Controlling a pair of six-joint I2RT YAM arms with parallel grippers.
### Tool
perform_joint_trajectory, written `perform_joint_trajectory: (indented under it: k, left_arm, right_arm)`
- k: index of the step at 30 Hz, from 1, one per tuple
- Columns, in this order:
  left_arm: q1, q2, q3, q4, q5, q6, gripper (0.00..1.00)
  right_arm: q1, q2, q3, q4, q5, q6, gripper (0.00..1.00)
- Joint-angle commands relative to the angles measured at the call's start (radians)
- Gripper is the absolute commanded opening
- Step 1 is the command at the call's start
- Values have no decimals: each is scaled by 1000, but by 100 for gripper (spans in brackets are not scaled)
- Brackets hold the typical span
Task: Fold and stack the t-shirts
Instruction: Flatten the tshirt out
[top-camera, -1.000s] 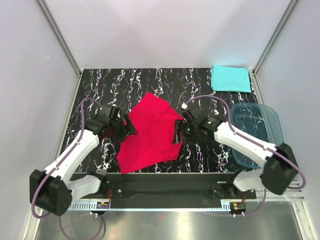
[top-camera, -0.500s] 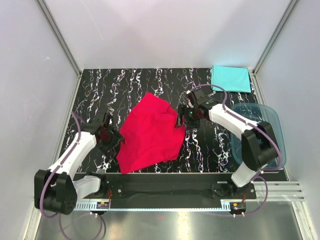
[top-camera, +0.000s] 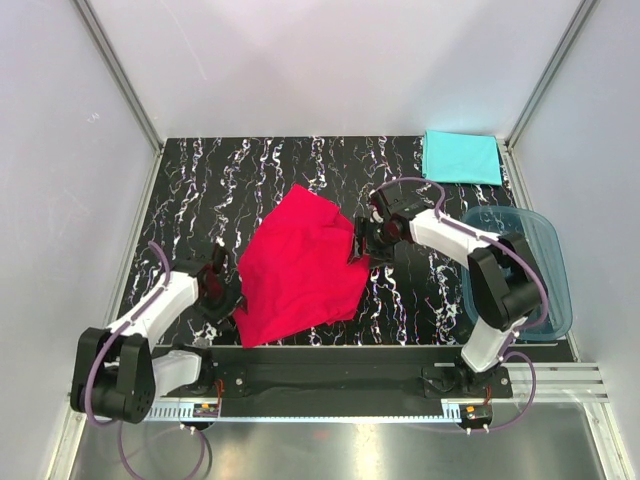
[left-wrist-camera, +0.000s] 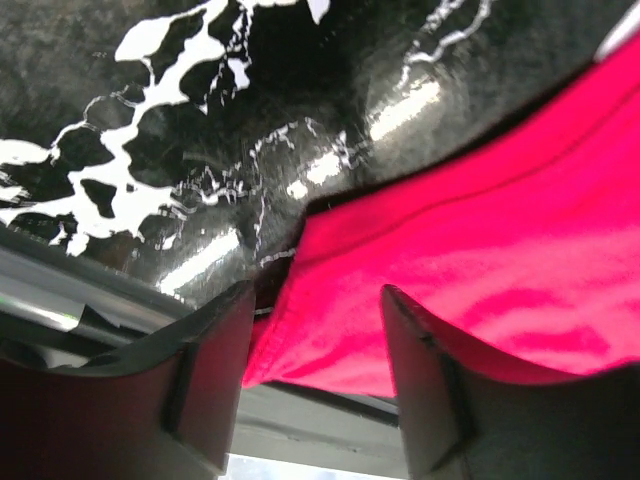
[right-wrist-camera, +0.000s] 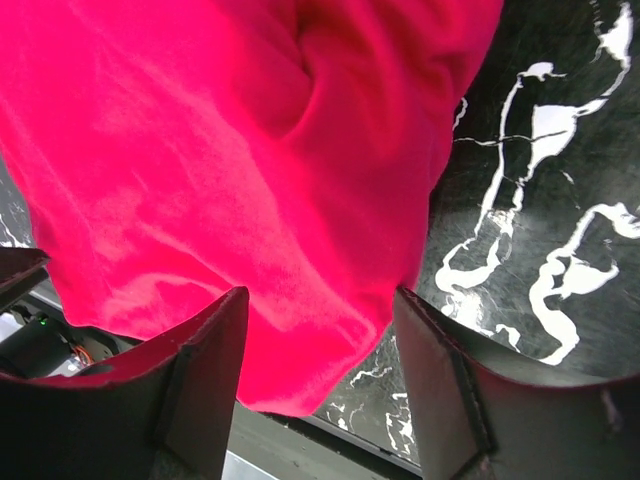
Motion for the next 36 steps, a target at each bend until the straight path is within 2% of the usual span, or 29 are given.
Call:
perform_joint_trajectory:
  k: [1,5,6,8,9,10,11,12,13,17,20,23,27,31,33,36]
  left_arm:
    - [5,36,-12,104,2,-14,53]
    - [7,59,-5,163,9,17,37]
    - [7,62,1,169,14,24,27]
    - [7,59,3,193,20,30,19]
    - [8,57,7,201,20,41,6]
    - [8,54,14,196,18,47,0]
    - [8,50,42,189,6,53,0]
    - [7,37,63,178,-4,79,0]
    - [7,-1,116,142,-18,93,0]
    - [1,-159,269,89,-66,213,0]
    - [-21,-288,357,141,33,317,0]
    - [-59,-383,411,222,96,325,0]
    - [-189,-473,468,369,121,294,0]
    - [-225,-463,619,358,118,320,0]
    - [-225,-435,682,307,81,351,0]
    - [-225,-382,699,258,29,403,0]
  right_arm:
    - [1,32,-1,49,-26,21,66]
    - [0,56,29,32,-11,21,62]
    - [0,59,35,21,-5,16,55]
    - [1,55,48,17,7,12,44]
    - [0,49,51,10,12,7,32]
    - [0,45,54,7,18,9,24]
    - [0,29,63,-6,38,7,18]
    - [-2,16,68,-40,53,-1,4]
    - [-2,-2,71,-58,69,-4,0]
    - [0,-157,83,-177,223,-30,0]
    - [-2,-377,109,-293,326,-44,0]
    - [-2,-566,141,-391,429,-41,0]
    - [-2,-754,238,-503,488,-25,0]
    - [-2,-768,385,-534,402,-60,0]
    - [-2,-711,417,-499,373,-86,0]
    - [0,-593,439,-386,305,-125,0]
